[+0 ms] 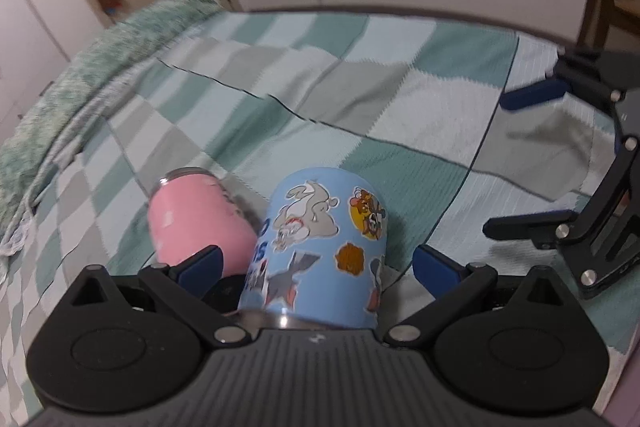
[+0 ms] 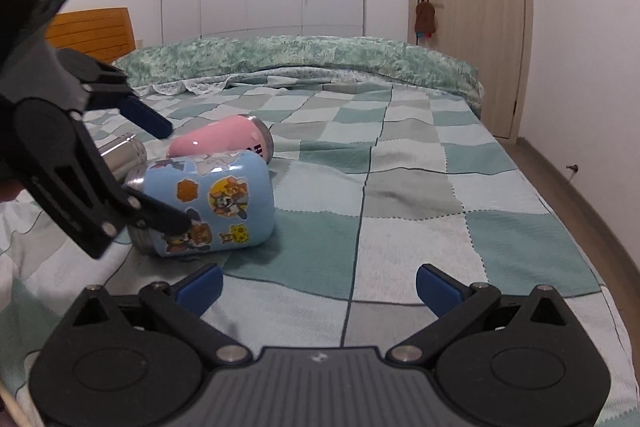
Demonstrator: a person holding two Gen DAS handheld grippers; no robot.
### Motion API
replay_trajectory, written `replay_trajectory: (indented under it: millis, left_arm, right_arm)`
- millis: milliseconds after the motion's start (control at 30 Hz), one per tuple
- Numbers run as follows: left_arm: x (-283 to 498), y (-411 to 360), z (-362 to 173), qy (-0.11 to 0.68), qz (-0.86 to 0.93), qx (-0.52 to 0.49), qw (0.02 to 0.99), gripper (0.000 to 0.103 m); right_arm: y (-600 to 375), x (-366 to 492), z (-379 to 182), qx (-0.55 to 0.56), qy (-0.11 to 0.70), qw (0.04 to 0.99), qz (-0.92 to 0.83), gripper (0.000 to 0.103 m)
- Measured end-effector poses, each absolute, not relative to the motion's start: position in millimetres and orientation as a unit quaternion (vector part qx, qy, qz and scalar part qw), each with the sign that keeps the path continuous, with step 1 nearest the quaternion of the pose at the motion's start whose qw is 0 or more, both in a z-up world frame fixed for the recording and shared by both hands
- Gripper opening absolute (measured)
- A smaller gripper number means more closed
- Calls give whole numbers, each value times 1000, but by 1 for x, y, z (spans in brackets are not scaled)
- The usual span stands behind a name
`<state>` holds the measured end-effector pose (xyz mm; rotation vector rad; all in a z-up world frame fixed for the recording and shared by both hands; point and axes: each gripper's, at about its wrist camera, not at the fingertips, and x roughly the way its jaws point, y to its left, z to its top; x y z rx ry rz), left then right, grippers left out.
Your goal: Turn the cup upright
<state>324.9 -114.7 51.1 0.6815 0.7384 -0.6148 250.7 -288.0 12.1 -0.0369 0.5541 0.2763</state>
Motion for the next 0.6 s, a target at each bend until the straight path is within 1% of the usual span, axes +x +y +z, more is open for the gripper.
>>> replay_trajectory:
  millis: [33, 67, 133, 467, 600]
  left_arm:
    - [330, -118, 47, 354, -289, 331, 825, 101]
    - [333, -122, 44, 363, -287, 339, 819, 94]
    - [341, -126, 36, 388, -286, 344, 806, 86]
    - [367, -143, 12, 443, -287, 378, 761, 86]
    - [364, -145, 12, 432, -283, 385, 764, 85]
  right_arm:
    - [-288, 253, 12, -19, 273, 952, 136, 103]
    - [-289, 256, 12, -20, 274, 952, 135, 103]
    - [-290, 260, 11, -20, 277, 951, 136, 103]
    - [-287, 269, 1, -25, 295, 943, 151, 103]
    - [-289, 268, 2, -21, 292, 944, 153, 103]
